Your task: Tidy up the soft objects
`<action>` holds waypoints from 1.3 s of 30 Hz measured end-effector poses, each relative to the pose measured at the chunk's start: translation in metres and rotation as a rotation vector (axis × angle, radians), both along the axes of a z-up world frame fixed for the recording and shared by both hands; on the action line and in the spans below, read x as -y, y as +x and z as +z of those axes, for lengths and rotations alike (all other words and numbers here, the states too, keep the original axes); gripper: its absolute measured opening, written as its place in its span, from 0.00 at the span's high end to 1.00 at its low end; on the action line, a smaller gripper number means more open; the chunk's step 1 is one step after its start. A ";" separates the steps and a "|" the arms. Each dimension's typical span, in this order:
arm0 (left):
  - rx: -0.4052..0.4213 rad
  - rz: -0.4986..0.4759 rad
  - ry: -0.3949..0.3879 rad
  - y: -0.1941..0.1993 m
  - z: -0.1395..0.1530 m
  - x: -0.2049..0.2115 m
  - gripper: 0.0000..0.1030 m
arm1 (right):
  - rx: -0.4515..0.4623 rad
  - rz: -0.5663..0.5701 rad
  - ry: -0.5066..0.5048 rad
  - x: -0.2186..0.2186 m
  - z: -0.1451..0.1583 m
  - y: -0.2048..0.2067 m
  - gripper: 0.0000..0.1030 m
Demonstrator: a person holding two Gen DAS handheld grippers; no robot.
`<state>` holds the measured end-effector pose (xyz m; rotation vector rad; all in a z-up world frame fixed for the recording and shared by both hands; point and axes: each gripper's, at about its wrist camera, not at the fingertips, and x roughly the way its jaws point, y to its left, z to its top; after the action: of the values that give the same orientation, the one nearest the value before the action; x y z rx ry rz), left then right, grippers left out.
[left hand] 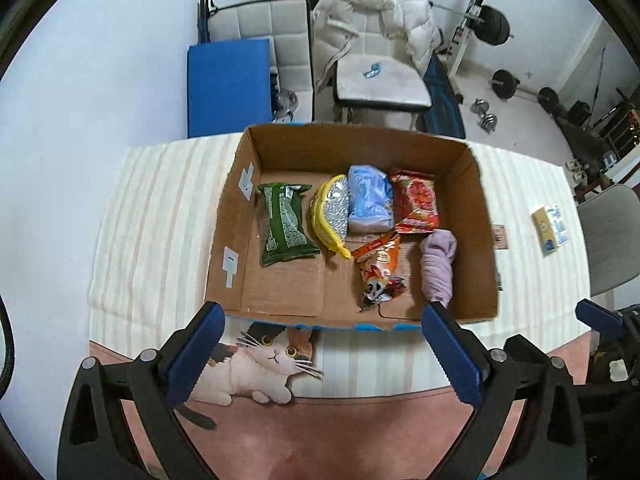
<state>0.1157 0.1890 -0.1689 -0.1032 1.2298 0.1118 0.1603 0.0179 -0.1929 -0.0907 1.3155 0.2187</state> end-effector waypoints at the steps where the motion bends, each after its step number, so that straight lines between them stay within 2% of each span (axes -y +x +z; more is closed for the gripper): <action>1: 0.012 -0.003 0.005 -0.004 0.006 0.000 0.02 | 0.012 -0.003 0.007 0.001 0.007 -0.006 0.00; 7: 0.061 -0.023 0.019 -0.019 0.031 0.003 0.02 | 0.062 -0.031 0.039 0.010 0.032 -0.027 0.00; 13: 0.073 -0.037 0.011 -0.017 0.045 0.019 0.02 | 0.077 -0.065 0.121 0.031 0.051 -0.035 0.00; 17: 0.064 -0.076 -0.004 0.002 0.055 0.057 0.02 | 0.061 -0.116 0.176 0.072 0.056 -0.023 0.00; 19: 0.062 -0.102 -0.024 0.017 0.057 0.084 0.02 | 0.065 -0.155 0.172 0.104 0.059 -0.013 0.00; 22: 0.015 -0.167 -0.038 0.050 0.048 0.139 0.02 | 0.062 -0.202 0.143 0.153 0.058 0.005 0.00; 24: -0.029 -0.223 -0.027 0.074 0.033 0.179 0.02 | 0.045 -0.222 0.119 0.189 0.051 0.021 0.00; 27: -0.170 -0.330 -0.018 0.118 -0.012 0.245 0.02 | 0.013 -0.241 0.070 0.241 0.033 0.047 0.00; 30: -0.307 -0.383 0.067 0.150 -0.066 0.291 0.02 | -0.037 -0.275 0.047 0.291 0.004 0.074 0.00; 33: -0.412 -0.368 0.166 0.172 -0.127 0.319 0.02 | -0.084 -0.307 0.048 0.335 -0.029 0.101 0.00; 35: -0.464 -0.343 0.179 0.180 -0.160 0.329 0.02 | -0.116 -0.322 0.063 0.359 -0.052 0.116 0.00; 39: -0.534 -0.270 0.169 0.186 -0.207 0.330 0.02 | -0.179 -0.331 0.083 0.387 -0.094 0.140 0.00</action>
<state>0.3019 -0.1410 -0.3757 0.2563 1.7477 0.0051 0.3000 -0.3692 -0.2864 0.2210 1.4751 -0.0015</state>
